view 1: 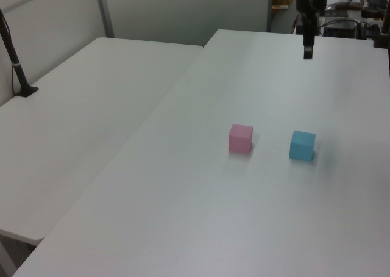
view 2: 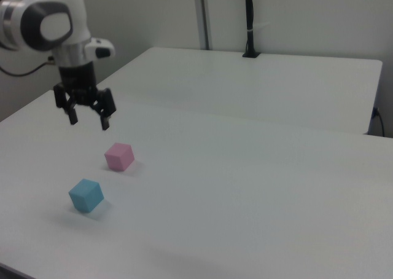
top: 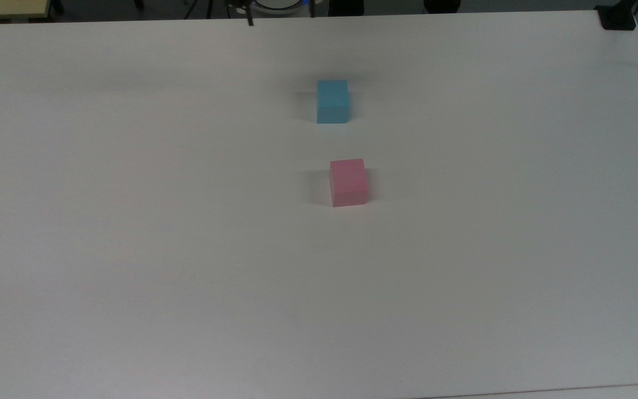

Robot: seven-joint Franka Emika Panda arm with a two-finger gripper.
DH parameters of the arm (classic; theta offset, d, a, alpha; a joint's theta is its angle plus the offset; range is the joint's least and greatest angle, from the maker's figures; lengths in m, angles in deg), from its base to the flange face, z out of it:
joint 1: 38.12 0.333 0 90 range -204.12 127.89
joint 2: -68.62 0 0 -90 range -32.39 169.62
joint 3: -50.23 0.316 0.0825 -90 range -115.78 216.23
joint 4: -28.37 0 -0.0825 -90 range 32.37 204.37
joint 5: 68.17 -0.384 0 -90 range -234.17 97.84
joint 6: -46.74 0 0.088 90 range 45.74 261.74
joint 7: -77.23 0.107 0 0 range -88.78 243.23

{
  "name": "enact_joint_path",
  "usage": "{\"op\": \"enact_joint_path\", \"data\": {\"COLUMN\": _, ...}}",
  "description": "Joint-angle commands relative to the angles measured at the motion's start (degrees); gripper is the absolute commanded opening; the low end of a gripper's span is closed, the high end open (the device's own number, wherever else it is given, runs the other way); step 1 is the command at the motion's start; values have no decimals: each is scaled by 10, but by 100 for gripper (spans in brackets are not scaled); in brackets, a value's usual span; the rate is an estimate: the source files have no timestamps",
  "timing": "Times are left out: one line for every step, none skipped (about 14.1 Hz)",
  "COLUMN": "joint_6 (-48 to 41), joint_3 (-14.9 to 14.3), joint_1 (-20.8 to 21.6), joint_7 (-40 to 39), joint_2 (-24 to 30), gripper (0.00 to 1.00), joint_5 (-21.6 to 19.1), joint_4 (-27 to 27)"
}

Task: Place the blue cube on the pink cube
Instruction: 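Move the open gripper over the light-blue cube and lower it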

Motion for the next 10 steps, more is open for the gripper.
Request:
{"op": "enact_joint_path", "data": {"joint_6": 78, "joint_3": 29, "joint_1": 7, "joint_7": 73, "joint_2": 36, "gripper": 100, "joint_5": -21, "joint_4": 99}}
{"op": "enact_joint_path", "data": {"joint_6": 90, "joint_3": 33, "joint_1": 14, "joint_7": 83, "joint_2": 37, "gripper": 100, "joint_5": -22, "joint_4": 116}}
{"op": "enact_joint_path", "data": {"joint_6": 116, "joint_3": 35, "joint_1": 26, "joint_7": 97, "joint_2": 36, "gripper": 100, "joint_5": -23, "joint_4": 140}}
{"op": "enact_joint_path", "data": {"joint_6": 138, "joint_3": 36, "joint_1": 36, "joint_7": 112, "joint_2": 34, "gripper": 100, "joint_5": -23, "joint_4": 154}}
{"op": "enact_joint_path", "data": {"joint_6": 154, "joint_3": 37, "joint_1": 45, "joint_7": 120, "joint_2": 31, "gripper": 100, "joint_5": -23, "joint_4": 169}}
{"op": "enact_joint_path", "data": {"joint_6": 176, "joint_3": 40, "joint_1": 57, "joint_7": 123, "joint_2": 25, "gripper": 100, "joint_5": -23, "joint_4": 186}}
{"op": "enact_joint_path", "data": {"joint_6": 186, "joint_3": 40, "joint_1": 60, "joint_7": 124, "joint_2": 19, "gripper": 100, "joint_5": -23, "joint_4": 192}}
{"op": "enact_joint_path", "data": {"joint_6": 189, "joint_3": 42, "joint_1": 61, "joint_7": 123, "joint_2": 16, "gripper": 100, "joint_5": -23, "joint_4": 195}}
{"op": "enact_joint_path", "data": {"joint_6": 189, "joint_3": 42, "joint_1": 61, "joint_7": 123, "joint_2": 8, "gripper": 100, "joint_5": -22, "joint_4": 196}}
{"op": "enact_joint_path", "data": {"joint_6": 192, "joint_3": 42, "joint_1": 61, "joint_7": 123, "joint_2": -2, "gripper": 100, "joint_5": -22, "joint_4": 199}}
